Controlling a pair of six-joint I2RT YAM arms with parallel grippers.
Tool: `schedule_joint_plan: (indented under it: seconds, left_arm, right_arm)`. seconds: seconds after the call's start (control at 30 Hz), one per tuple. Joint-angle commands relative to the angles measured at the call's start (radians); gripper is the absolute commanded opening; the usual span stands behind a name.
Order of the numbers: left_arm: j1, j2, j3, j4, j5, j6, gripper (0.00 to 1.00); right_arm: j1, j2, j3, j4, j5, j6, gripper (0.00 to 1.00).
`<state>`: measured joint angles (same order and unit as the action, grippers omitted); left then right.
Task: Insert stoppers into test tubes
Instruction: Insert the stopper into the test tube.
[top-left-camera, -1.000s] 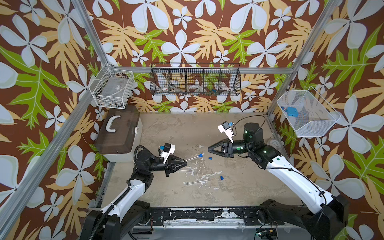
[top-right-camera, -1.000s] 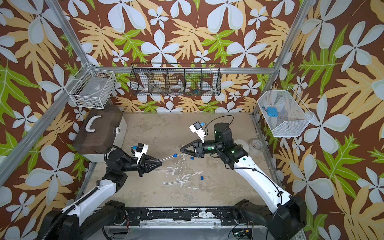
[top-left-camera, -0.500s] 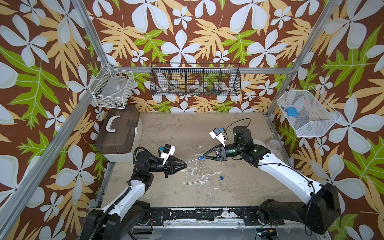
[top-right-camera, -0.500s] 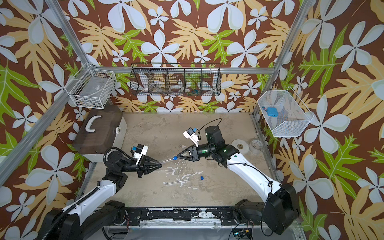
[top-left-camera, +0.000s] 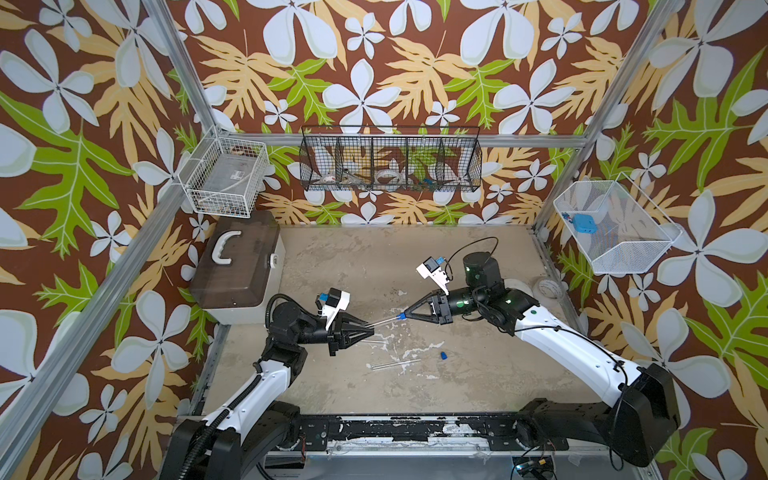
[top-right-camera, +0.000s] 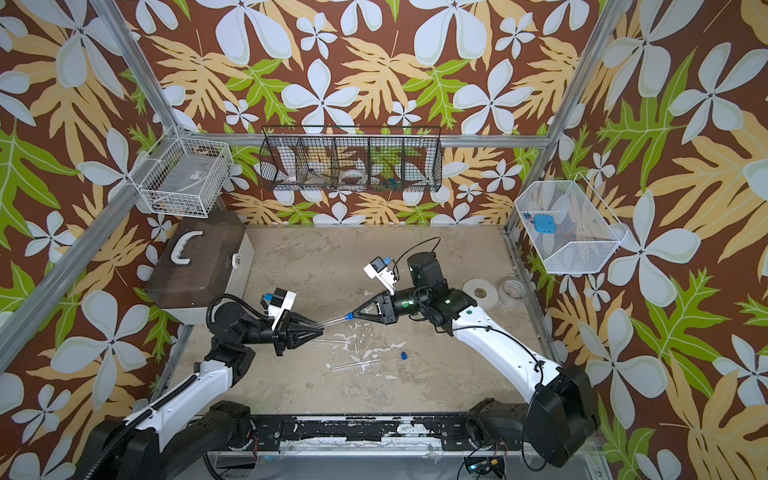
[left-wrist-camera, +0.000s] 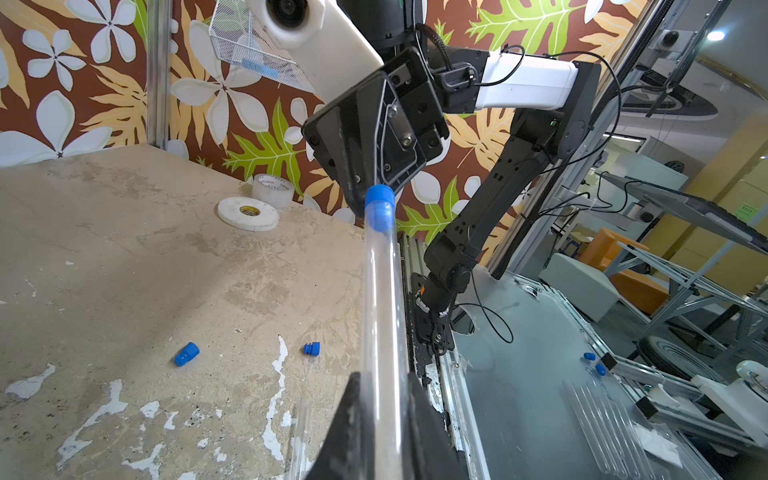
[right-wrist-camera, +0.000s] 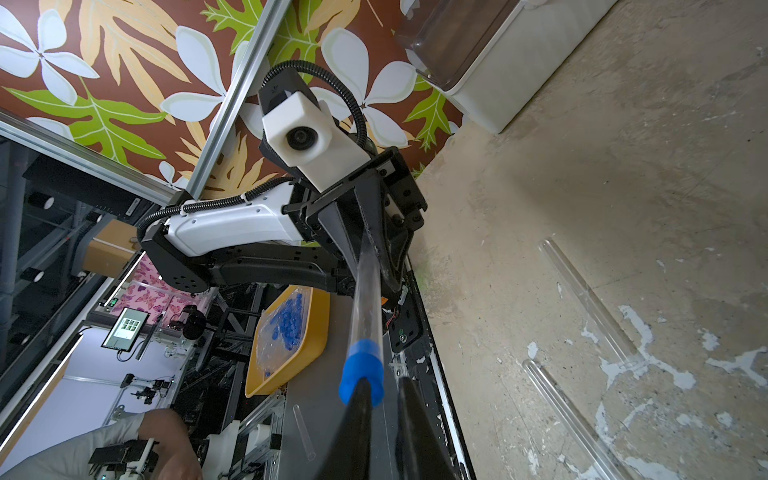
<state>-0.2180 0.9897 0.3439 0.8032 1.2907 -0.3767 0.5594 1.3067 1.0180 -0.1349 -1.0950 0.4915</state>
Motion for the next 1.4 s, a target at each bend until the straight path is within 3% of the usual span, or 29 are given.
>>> schedule_joint_plan:
  seconds: [0.0,0.47,0.63,0.77,0.87,0.93,1.13,1.37]
  left_arm:
    - [-0.001,-0.003,0.000,0.036,0.000,-0.008,0.00]
    - [-0.001,-0.001,-0.003,0.106,-0.019,-0.083,0.00]
    - [-0.001,-0.005,-0.005,0.071,-0.036,-0.059,0.00]
    - [0.002,0.002,0.048,-0.134,-0.096,0.060,0.00]
    - [0.002,0.015,0.075,-0.227,-0.121,0.131,0.00]
    - [0.002,0.019,0.076,-0.248,-0.138,0.145,0.00]
    - [0.002,0.020,0.100,-0.433,-0.188,0.336,0.00]
    - [0.002,0.012,0.087,-0.543,-0.217,0.504,0.00]
  right_arm:
    - [0.018,0.010,0.008,-0.012,-0.009,-0.022,0.12]
    - [0.043,0.032,0.005,-0.012,0.001,-0.028,0.09]
    - [0.018,-0.001,0.039,-0.078,0.069,-0.078,0.18]
    - [-0.081,-0.085,0.029,-0.109,0.149,-0.082,0.24]
    - [-0.099,-0.131,0.064,-0.236,0.317,-0.184,0.28]
    - [-0.075,-0.159,0.089,-0.290,0.442,-0.248,0.35]
    - [0.153,-0.251,0.088,-0.288,0.823,-0.657,0.54]
    - [0.251,-0.243,0.053,-0.240,0.875,-1.056,0.54]
